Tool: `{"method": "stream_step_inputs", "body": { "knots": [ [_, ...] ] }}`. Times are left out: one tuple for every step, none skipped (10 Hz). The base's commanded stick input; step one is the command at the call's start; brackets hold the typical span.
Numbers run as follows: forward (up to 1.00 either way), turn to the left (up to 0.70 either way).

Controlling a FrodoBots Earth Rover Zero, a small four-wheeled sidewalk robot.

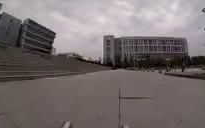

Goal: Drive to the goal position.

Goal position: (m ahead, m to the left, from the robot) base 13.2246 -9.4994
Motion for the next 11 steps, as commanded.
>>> {"method": "stream_step_inputs", "body": {
  "knots": [
    [0.70, 0.00],
    [0.70, 0.00],
    [0.70, 0.00],
    [0.70, -0.12],
    [0.70, -0.26],
    [0.70, -0.22],
    [0.70, 0.00],
    [0.70, 0.00],
    [0.70, 0.00],
    [0.70, 0.00],
    [0.70, 0.00]
  ]
}}
